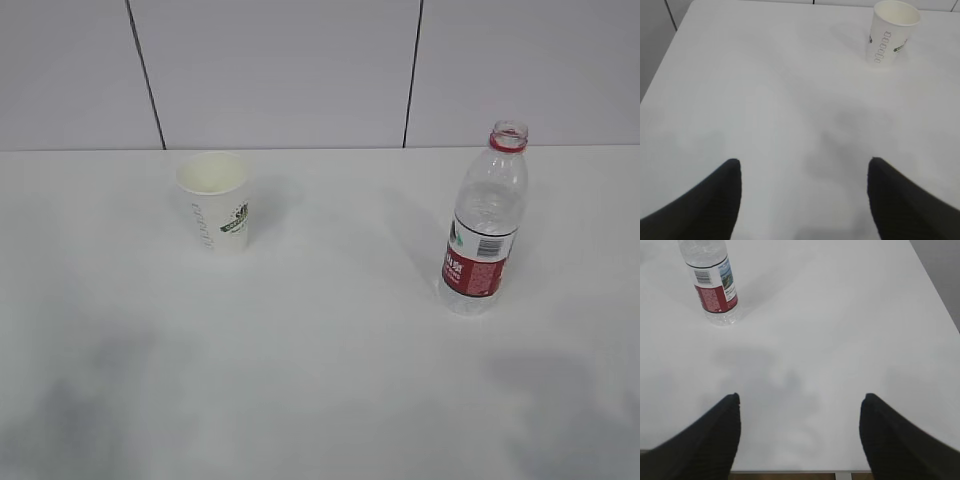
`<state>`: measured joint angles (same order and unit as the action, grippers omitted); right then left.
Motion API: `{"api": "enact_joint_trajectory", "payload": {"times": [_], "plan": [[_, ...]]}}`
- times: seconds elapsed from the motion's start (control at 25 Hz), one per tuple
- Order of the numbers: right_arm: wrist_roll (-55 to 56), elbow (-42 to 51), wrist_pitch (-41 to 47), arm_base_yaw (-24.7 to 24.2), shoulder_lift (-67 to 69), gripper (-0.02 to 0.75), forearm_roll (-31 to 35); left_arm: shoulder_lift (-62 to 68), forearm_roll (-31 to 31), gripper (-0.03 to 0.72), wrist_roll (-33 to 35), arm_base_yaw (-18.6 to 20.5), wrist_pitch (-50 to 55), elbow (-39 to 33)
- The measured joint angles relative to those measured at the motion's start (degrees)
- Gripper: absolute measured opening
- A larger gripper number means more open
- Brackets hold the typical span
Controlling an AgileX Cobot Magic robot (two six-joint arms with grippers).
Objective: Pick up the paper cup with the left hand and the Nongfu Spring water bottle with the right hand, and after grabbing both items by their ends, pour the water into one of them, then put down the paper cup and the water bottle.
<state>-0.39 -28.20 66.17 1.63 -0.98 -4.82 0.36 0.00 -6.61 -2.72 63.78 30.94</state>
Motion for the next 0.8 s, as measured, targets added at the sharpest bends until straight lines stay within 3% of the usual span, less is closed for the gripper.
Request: {"api": "enact_joint_trajectory", "payload": {"times": [0.8], "plan": [[0.0, 0.0, 0.0, 0.0, 0.0, 0.565, 0.0, 0.0, 0.0, 0.570, 0.0, 0.0, 0.0, 0.0]]}}
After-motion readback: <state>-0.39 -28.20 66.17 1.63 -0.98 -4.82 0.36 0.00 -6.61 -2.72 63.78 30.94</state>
